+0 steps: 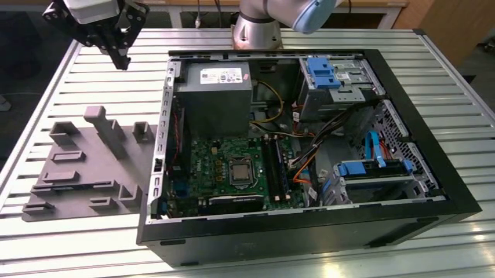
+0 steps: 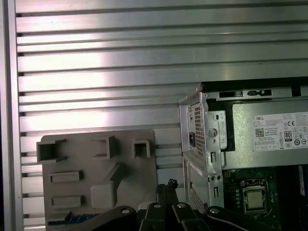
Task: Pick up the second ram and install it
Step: 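Reach for the second ram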
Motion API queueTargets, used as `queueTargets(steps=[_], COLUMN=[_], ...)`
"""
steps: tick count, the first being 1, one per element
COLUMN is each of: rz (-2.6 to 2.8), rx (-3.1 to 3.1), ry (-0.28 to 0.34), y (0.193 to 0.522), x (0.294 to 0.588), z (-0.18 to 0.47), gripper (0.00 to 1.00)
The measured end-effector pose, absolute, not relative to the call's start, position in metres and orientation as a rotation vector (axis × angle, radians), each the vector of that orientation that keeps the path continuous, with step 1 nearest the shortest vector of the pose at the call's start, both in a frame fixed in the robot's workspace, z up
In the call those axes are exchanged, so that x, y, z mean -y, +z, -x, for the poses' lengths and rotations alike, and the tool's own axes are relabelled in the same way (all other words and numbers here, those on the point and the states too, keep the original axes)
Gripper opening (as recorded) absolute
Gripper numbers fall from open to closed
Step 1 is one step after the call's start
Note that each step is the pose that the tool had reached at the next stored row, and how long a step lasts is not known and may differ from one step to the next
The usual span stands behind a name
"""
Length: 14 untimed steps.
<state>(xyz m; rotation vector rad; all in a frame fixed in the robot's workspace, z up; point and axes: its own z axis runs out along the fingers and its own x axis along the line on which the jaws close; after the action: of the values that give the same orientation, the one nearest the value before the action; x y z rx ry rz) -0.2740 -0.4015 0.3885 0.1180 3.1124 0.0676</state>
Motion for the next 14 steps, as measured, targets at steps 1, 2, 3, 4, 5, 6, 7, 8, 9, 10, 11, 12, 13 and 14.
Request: queueTargets(steps=[1, 2, 3, 4, 5, 6, 7, 8, 9, 10, 11, 12, 13, 14], rz=[-0.118, -0.118, -0.118, -0.118, -0.118, -0.118, -0.118, -0.118, -0.118, -0.118, -0.118, -0.118, -0.118, -0.118], rx=[-3.112, -3.112, -3.112, -3.112, -3.112, -3.112, -3.112, -3.112, -3.112, -3.112, -3.112, -3.112, -3.112, -3.112], ry=[0.068, 0.068, 0.068, 0.068, 0.068, 0.068, 0.068, 0.068, 0.068, 0.068, 0.068, 0.068, 0.068, 0.068], y=[0.388, 0.388, 0.388, 0.388, 0.388, 0.388, 0.388, 0.387, 0.387, 0.387, 0.387, 0.387, 0.387, 0.387], x=[0.402, 0.402, 0.402, 0.402, 0.402, 0.402, 0.402, 0.402, 0.402, 0.402, 0.402, 0.402, 0.402, 0.402], z=[0.275, 0.276, 0.277, 0.278, 0.28, 0.281, 0.282, 0.283, 0.284, 0.285, 0.286, 0.288, 0.289, 0.29], gripper=[0.11, 0.11, 0.11, 0.11, 0.11, 0.11, 0.11, 0.11, 0.11, 0.11, 0.11, 0.11, 0.11, 0.11])
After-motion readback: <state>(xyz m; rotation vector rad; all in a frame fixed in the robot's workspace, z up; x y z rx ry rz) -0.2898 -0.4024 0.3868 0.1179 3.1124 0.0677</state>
